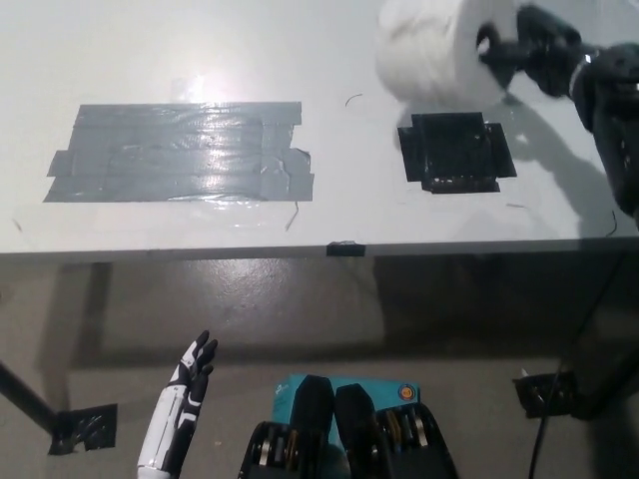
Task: A person hands over a roll of toilet paper to the robot , and the robot inserts its right thumb into the hole in the centre to grab the roll, and then places it on the balck area on the desk.
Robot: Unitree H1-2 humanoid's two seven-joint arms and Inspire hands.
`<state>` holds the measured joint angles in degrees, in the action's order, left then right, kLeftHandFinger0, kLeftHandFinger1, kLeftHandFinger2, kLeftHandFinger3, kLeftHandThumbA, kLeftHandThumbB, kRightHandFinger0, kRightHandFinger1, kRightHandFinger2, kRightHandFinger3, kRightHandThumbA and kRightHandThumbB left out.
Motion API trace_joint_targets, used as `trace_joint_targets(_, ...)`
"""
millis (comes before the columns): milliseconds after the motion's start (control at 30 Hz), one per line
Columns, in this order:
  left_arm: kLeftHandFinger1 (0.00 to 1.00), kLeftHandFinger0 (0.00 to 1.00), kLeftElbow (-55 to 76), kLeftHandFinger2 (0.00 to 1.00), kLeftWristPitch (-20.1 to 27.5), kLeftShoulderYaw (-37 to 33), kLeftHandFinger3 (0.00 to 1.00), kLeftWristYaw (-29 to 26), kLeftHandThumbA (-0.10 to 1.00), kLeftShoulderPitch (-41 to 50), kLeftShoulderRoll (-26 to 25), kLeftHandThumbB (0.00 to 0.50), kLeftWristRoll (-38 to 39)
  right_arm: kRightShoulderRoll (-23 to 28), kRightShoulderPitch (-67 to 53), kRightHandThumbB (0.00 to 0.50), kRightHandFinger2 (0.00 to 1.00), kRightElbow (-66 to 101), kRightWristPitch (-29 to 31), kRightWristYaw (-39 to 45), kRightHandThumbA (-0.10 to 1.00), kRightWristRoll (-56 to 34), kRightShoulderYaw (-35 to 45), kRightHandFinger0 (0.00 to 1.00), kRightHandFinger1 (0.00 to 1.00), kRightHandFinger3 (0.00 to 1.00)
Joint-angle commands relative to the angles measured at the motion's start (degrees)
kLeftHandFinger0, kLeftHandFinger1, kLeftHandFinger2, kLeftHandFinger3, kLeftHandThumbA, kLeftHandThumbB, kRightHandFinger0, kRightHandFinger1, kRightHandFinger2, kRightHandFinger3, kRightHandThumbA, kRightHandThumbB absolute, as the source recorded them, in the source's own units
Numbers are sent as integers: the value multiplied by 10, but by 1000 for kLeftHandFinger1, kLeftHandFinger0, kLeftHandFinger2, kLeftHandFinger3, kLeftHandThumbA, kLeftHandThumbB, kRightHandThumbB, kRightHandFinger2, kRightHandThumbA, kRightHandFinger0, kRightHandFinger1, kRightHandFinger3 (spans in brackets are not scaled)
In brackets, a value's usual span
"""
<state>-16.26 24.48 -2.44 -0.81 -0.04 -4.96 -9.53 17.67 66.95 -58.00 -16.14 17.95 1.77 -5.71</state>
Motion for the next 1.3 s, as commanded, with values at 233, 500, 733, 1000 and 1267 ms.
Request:
trace_joint_targets(233,1000,1000,12,1000,24,4,1000,-12,1000,-4,-8,131,-7,66,30,103,1000,-33,89,40,-100,68,-78,250,702,1000)
trace_joint_targets(500,1000,1000,9,1000,24,2,1000,-11,1000,-5,-10,126,-1,73,44,107,977,-69,109,36,-100,88,-103,131,595,1000)
trace_joint_targets(733,1000,1000,10,1000,24,3,1000,-15,1000,-3,-8,121,-3,71,57,276,1000,-66,114,59,270,111,-128,1000,1000,1000)
trace_joint_targets(1000,1000,1000,8,1000,24,3,1000,-17,1000,-11,-7,115,-3,87,63,421,1000,-29,85,153,526,84,-116,1000,1000,1000)
trace_joint_targets(1267,1000,1000,9,1000,19,11,1000,-14,1000,-46,-7,117,2,123,12,389,1000,250,16,194,704,24,-55,1000,1000,1000)
